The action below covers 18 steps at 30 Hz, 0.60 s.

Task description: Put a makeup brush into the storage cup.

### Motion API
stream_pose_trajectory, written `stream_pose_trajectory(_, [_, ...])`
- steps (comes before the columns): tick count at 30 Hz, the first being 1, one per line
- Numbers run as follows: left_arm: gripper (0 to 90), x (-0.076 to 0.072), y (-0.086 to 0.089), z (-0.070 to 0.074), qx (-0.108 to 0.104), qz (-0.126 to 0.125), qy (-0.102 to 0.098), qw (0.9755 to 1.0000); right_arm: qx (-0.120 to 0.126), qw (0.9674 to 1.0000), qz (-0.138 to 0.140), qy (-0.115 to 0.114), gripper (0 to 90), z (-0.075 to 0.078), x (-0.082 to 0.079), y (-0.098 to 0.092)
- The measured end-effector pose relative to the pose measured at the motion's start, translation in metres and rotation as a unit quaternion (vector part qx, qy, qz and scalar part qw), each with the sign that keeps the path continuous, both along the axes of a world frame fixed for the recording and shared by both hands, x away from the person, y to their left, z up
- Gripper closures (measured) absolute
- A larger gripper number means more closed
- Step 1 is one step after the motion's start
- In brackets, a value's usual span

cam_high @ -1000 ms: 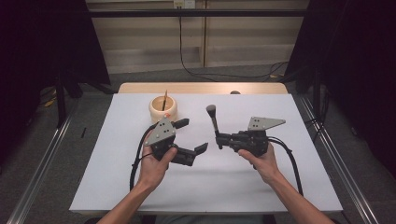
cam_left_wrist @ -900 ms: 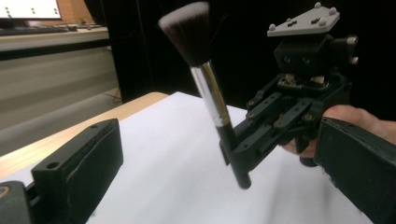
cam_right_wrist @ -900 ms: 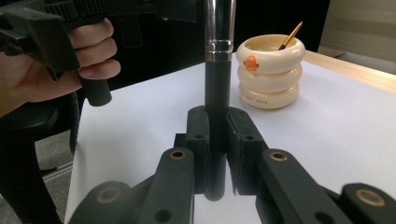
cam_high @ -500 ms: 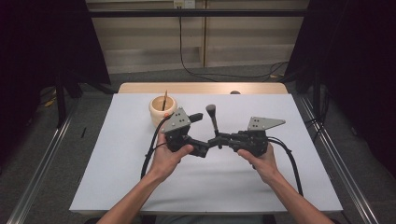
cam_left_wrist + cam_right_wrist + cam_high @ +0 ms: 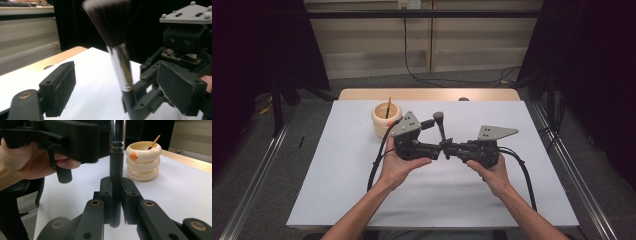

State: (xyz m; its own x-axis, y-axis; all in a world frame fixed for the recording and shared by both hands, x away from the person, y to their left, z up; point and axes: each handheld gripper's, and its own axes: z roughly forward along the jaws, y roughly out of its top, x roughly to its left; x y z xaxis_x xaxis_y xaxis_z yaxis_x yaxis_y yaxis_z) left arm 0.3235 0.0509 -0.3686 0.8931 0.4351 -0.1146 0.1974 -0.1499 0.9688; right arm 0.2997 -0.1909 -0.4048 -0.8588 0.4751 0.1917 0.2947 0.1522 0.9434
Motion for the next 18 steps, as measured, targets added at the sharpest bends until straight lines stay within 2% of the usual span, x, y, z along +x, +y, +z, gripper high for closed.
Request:
stream_pose_trajectory(4, [23.7,-0.0019,0.0016,0.0014,0.002,-0.005,0.000,1.0000,0.002,1.0000,-0.002,0.000,80.1,-0.0005,0.0016,-0.0003])
stream_pose_trajectory(6, [25.0,-0.0020,0.0031,0.0022,-0.006,-0.004,0.001,1.0000,0.000,1.0000,-0.003,0.000,80.1,-0.0009,0.0018,-0.0006])
stream_pose_trajectory(11, [35.2,-0.0007,0.0048,0.0020,-0.012,-0.013,0.019,0.9997,0.001,1.0000,0.000,0.000,80.1,-0.0009,0.0006,0.0013])
stream_pose_trajectory(13, [37.1,0.0003,0.0057,0.0017,-0.012,-0.017,0.020,0.9996,-0.001,1.0000,0.000,-0.002,80.1,-0.0014,0.0006,0.0021])
stream_pose_trajectory(15, [43.4,0.0008,0.0071,0.0022,-0.013,-0.008,0.020,0.9997,-0.002,1.0000,0.002,-0.001,80.1,-0.0013,0.0007,0.0022])
stream_pose_trajectory(18, [52.2,0.0025,0.0088,0.0019,-0.015,-0.012,0.029,0.9994,-0.004,1.0000,-0.002,0.000,80.1,-0.0011,0.0015,0.0007])
